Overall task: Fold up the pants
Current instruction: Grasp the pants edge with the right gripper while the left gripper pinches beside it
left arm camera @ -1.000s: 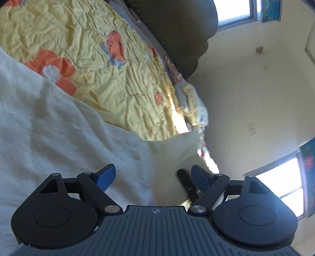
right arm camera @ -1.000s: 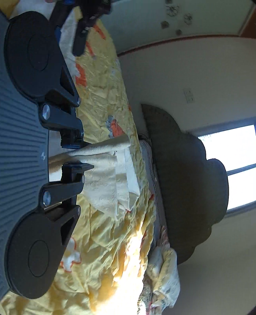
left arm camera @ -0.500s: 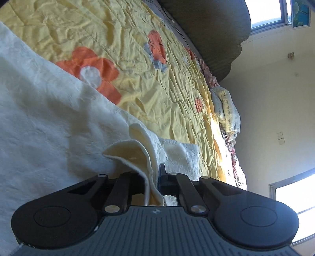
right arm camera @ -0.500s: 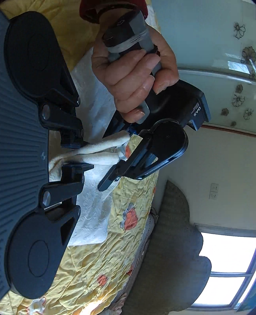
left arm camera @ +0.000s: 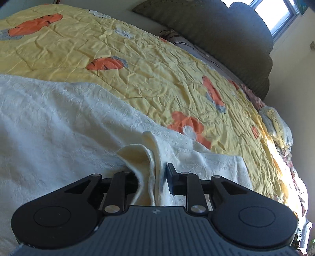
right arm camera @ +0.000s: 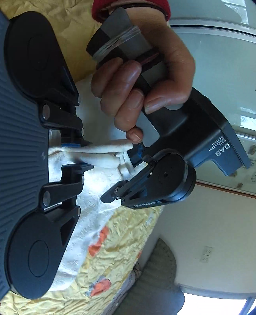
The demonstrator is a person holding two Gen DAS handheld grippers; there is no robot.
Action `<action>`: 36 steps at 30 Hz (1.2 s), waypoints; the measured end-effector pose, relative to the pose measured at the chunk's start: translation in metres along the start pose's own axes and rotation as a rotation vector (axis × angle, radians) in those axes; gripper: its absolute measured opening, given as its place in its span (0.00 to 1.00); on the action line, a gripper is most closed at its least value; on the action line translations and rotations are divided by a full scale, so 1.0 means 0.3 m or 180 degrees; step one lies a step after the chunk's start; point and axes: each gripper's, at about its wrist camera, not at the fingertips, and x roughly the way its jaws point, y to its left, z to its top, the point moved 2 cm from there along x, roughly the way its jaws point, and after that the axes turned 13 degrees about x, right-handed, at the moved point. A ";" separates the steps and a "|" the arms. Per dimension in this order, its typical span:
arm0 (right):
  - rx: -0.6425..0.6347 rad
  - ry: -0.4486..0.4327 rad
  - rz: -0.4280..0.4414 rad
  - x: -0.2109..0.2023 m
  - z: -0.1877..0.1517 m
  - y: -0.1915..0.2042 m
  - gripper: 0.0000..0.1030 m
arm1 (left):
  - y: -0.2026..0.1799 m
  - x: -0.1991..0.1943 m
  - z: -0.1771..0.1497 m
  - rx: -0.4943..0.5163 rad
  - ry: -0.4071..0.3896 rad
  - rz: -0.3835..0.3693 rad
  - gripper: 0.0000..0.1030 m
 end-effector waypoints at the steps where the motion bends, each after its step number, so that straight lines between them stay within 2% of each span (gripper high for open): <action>1: -0.0038 -0.0003 -0.0036 -0.008 -0.006 0.009 0.19 | 0.009 -0.017 0.001 -0.0002 -0.0033 0.0001 0.37; 4: -0.0127 -0.0050 0.0102 -0.079 -0.011 0.032 0.24 | 0.024 -0.078 0.010 0.0082 -0.0224 0.0320 0.43; 6: 0.0037 -0.0200 0.0418 -0.163 -0.007 0.022 0.24 | 0.035 -0.133 0.019 0.0164 -0.0373 0.0546 0.44; 7: 0.0131 -0.0281 0.0491 -0.191 0.000 0.013 0.24 | 0.039 -0.156 0.024 0.0183 -0.0442 0.0660 0.44; 9: 0.0231 -0.0409 0.0399 -0.228 0.011 0.004 0.24 | 0.042 -0.191 0.030 0.0228 -0.0520 0.0848 0.44; 11: 0.0086 -0.0353 0.0169 -0.219 0.007 0.023 0.24 | 0.045 -0.212 0.031 0.0213 -0.0522 0.0861 0.44; 16: -0.0271 -0.0139 0.0099 -0.170 -0.028 0.071 0.24 | 0.052 -0.226 0.003 0.0051 -0.0338 0.0581 0.44; 22: -0.0739 -0.0057 -0.0503 -0.087 -0.057 0.095 0.24 | 0.049 -0.257 -0.025 -0.0127 -0.0187 0.0192 0.45; 25: -0.0879 -0.0026 -0.0598 -0.069 -0.057 0.104 0.24 | 0.037 -0.273 -0.031 -0.0194 -0.0104 -0.0073 0.54; 26: -0.0903 -0.0031 -0.0589 -0.066 -0.059 0.107 0.22 | 0.035 -0.272 -0.035 -0.0227 -0.0054 -0.0180 0.56; 27: -0.0914 -0.0032 -0.0550 -0.048 -0.051 0.099 0.12 | 0.033 -0.268 -0.041 -0.0271 0.0012 -0.0296 0.56; 28: -0.0904 -0.0038 -0.0539 -0.051 -0.053 0.103 0.09 | 0.033 -0.260 -0.048 -0.0325 0.0090 -0.0416 0.57; 30: -0.0775 -0.0123 -0.0500 -0.068 -0.044 0.090 0.08 | 0.040 -0.240 -0.063 -0.0458 0.0240 -0.0620 0.57; 36: 0.0139 -0.0328 -0.0113 -0.152 0.013 -0.040 0.08 | 0.077 -0.150 -0.102 -0.0975 0.0509 -0.1007 0.61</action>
